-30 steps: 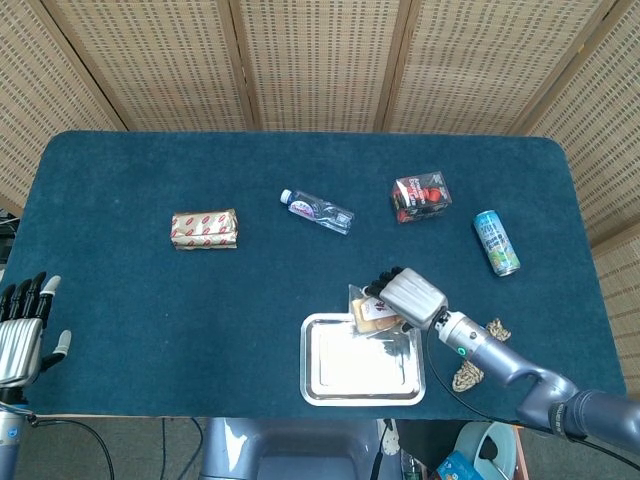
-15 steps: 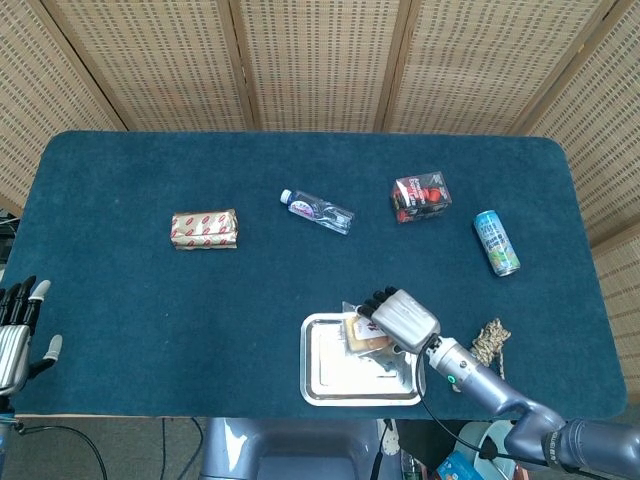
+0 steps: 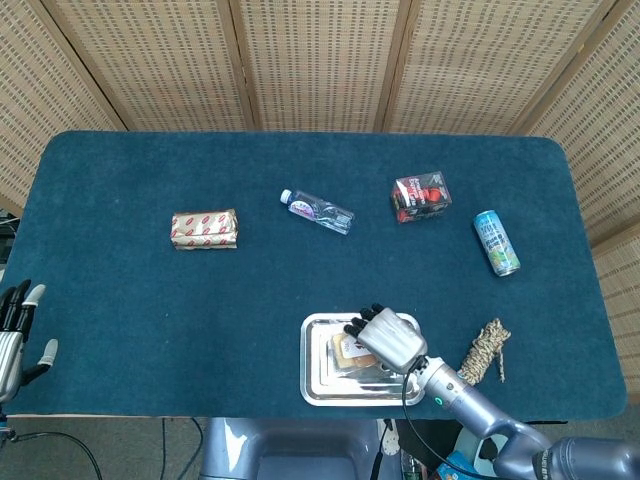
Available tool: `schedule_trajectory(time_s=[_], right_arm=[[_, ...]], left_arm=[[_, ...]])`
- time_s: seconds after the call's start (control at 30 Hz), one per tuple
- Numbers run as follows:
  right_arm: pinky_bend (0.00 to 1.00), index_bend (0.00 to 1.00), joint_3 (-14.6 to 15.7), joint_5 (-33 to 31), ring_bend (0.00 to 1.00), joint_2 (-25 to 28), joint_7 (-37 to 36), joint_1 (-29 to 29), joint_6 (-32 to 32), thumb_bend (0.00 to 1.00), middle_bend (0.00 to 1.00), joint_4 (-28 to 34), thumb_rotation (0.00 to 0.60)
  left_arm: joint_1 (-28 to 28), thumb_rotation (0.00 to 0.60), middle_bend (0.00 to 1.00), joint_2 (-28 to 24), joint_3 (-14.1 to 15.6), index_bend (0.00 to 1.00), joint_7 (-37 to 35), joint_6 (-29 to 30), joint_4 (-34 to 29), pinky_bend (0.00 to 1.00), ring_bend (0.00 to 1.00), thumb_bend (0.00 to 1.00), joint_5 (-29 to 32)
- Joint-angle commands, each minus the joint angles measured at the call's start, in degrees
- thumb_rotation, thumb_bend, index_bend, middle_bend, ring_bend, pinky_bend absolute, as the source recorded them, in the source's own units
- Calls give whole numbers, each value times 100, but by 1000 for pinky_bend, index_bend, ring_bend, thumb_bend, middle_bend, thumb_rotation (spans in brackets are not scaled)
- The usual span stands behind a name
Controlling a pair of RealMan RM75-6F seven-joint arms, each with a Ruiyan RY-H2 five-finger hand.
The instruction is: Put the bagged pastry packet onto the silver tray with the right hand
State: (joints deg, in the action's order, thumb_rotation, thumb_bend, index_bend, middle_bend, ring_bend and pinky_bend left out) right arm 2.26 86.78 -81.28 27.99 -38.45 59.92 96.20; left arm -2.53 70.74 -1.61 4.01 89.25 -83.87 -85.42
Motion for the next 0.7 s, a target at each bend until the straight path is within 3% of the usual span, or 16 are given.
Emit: schedule_trajectory(time_s=[0.03, 0.2, 0.37, 0.7], right_arm=[[388, 383, 11, -75, 327, -81, 156, 95, 41, 225, 401, 49, 600], [383, 333, -2, -339, 300, -57, 239, 179, -73, 224, 330, 82, 600], [261, 138, -49, -574, 111, 41, 390, 192, -199, 216, 127, 235, 600], [234, 99, -68, -795, 57, 258, 734, 297, -142, 214, 48, 545, 600]], left_arm=[[18, 594, 0, 34, 18, 0, -106, 8, 110, 0, 0, 411, -34], [42, 595, 0, 44, 20, 0, -215, 41, 214, 0, 0, 410, -73], [42, 595, 0, 28, 10, 0, -214, 30, 193, 0, 0, 411, -84], [57, 594, 0, -19, -10, 0, -137, 57, 75, 0, 0, 411, -107]])
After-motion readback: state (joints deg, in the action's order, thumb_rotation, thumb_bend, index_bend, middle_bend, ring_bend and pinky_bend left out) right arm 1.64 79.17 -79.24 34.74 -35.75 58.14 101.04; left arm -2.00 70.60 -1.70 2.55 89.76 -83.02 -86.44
